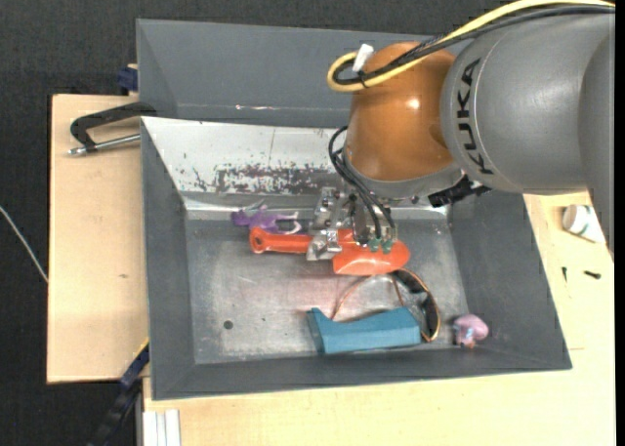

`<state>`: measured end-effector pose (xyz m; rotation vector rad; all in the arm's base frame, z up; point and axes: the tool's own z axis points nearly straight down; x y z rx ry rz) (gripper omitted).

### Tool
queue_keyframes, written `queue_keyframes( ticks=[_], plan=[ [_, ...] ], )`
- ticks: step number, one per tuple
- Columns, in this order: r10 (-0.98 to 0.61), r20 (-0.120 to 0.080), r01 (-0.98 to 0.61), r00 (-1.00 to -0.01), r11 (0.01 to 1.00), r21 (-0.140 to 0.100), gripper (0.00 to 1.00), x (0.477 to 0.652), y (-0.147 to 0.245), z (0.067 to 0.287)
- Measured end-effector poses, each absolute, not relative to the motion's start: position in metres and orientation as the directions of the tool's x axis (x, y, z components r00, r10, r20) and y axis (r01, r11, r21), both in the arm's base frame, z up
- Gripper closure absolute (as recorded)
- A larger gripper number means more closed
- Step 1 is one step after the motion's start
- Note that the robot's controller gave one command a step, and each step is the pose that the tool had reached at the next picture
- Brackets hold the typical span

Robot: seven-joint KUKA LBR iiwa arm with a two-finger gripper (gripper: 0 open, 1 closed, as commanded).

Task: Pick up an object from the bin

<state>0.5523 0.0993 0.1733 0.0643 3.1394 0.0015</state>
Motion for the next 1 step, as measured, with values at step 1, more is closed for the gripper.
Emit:
queue_keyframes(
  ticks=[1],
  plan=[
    [0.085, -0.01, 0.085, -0.996, 0.996, 0.004, 1.0, 0.553, 0.1018, 0.2024]
  ],
)
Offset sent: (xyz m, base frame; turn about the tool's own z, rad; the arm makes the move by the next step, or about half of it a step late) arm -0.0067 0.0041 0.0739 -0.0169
